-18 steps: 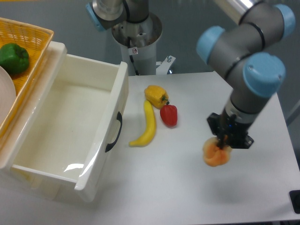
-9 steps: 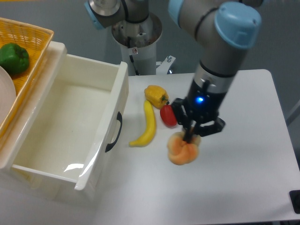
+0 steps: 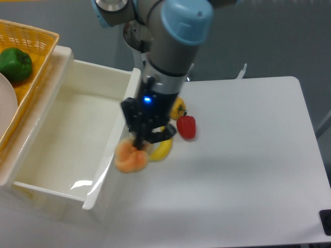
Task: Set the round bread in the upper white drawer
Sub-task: 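Lower the bread roll into the white drawer and open the gripper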
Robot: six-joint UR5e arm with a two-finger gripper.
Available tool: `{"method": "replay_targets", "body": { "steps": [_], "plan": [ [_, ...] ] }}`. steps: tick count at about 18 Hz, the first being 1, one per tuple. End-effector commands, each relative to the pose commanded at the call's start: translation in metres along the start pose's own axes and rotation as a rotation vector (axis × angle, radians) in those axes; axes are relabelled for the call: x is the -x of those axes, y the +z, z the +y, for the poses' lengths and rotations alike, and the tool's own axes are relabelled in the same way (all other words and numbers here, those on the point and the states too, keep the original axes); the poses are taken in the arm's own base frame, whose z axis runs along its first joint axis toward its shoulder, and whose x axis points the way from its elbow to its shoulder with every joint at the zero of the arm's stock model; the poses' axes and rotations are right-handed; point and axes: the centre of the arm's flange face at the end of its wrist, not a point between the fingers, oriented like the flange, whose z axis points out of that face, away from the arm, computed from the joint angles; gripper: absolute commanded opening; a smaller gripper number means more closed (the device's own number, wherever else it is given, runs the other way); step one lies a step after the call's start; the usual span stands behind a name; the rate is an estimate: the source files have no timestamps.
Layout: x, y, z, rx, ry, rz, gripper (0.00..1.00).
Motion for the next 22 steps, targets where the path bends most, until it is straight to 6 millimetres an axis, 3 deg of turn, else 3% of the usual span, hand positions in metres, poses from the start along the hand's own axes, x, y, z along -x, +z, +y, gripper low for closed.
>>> {"method": "replay_targets", "body": {
  "steps": [6,8,10,12,16,22],
  "plan": [
    [-0.038,0.026,-0.021,0.019,0.059,0.046,0.0],
    [-0.052,0.04,-0.027,0.032,0.082,0.07,0.14],
    [-0.053,0.047,-0.024,0.04,0.08,0.078,0.33],
    [-0.053,0.047,-0.024,0.041,0.079,0.076,0.46],
    [-0.056,0.044,-0.025,0.04,0.084,0.073,0.6],
    [-0.057,0.042,-0.026,0.044,0.024,0.065,0.6]
  ]
}}
